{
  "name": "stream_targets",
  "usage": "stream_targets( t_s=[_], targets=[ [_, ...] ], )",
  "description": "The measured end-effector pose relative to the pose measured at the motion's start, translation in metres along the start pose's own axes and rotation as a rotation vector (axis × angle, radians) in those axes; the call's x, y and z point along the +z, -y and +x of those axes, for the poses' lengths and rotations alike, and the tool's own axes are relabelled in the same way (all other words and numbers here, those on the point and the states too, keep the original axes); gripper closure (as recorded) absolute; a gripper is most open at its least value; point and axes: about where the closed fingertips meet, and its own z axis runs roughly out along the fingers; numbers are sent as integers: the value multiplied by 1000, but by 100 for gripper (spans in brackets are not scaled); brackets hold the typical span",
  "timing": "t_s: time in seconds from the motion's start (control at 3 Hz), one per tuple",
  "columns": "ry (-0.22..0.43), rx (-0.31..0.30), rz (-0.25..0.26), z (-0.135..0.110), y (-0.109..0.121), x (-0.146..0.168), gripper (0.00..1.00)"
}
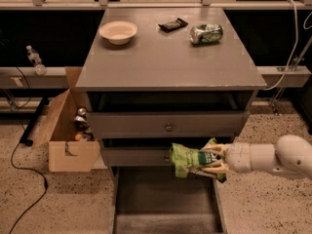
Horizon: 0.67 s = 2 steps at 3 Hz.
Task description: Pick green rice chip bag from bottom drawer and place on counter
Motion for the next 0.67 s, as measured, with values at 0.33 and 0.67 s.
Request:
stream_targets(
  t_s=[0.33,0.67],
  targets=[
    [-43,-53,59,-53,13,-46,100],
    [-96,-81,116,-102,33,-92,100]
  ],
)
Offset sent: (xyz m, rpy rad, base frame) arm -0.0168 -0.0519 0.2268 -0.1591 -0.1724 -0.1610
